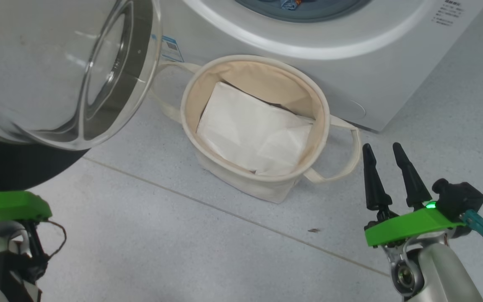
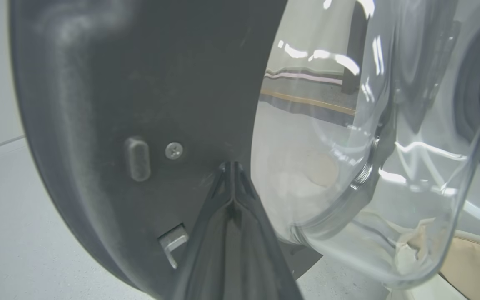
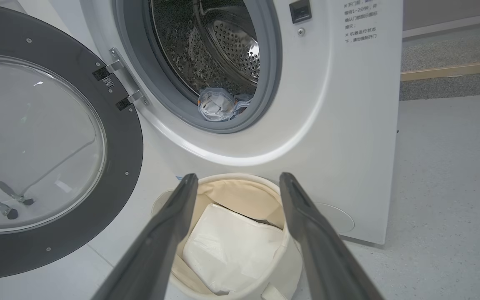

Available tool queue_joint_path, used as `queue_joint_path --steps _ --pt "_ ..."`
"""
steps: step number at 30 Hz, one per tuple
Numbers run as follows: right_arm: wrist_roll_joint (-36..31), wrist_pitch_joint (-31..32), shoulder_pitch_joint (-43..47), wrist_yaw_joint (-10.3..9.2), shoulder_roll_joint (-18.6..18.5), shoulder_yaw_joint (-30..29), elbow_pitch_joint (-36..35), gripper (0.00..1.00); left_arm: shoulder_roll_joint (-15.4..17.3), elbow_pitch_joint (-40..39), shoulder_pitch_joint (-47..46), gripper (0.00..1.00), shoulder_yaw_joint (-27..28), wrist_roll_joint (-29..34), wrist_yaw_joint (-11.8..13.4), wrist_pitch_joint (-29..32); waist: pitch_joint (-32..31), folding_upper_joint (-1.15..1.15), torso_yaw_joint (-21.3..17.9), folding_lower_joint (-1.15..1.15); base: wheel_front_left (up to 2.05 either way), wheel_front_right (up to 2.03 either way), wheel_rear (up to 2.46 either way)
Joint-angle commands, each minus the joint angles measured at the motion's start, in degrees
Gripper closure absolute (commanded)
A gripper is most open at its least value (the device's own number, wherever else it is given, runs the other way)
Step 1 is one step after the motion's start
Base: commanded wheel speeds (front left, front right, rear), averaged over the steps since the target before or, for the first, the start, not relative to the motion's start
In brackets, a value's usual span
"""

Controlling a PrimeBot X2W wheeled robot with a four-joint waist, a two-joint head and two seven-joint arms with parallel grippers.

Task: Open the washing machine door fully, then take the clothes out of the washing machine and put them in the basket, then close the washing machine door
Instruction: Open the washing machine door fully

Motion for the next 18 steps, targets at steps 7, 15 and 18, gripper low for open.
queue_joint_path --steps 7,15,18 --pt "-1.27 -0.70 -2.18 0.01 0.24 0.90 -2.38 0.00 3.39 1.67 -4.30 1.00 6.03 0.81 -2.73 -0.67 2.00 0.00 -0.80 0.00 0.00 0.00 0.00" --pt "-1.43 -0.70 -3.09 0.01 0.24 0.64 -2.47 0.00 2.33 3.42 -6.16 1.00 9.33 3.30 -5.47 -0.67 2.70 0.00 -1.26 0.00 0.00 0.00 0.00" --pt "-1.09 -0.70 -3.17 0.01 0.24 0.75 -2.36 0.00 1.49 2.99 -5.91 1.00 9.75 4.02 -6.08 -0.67 2.26 0.00 -1.39 0.00 0.00 0.00 0.00"
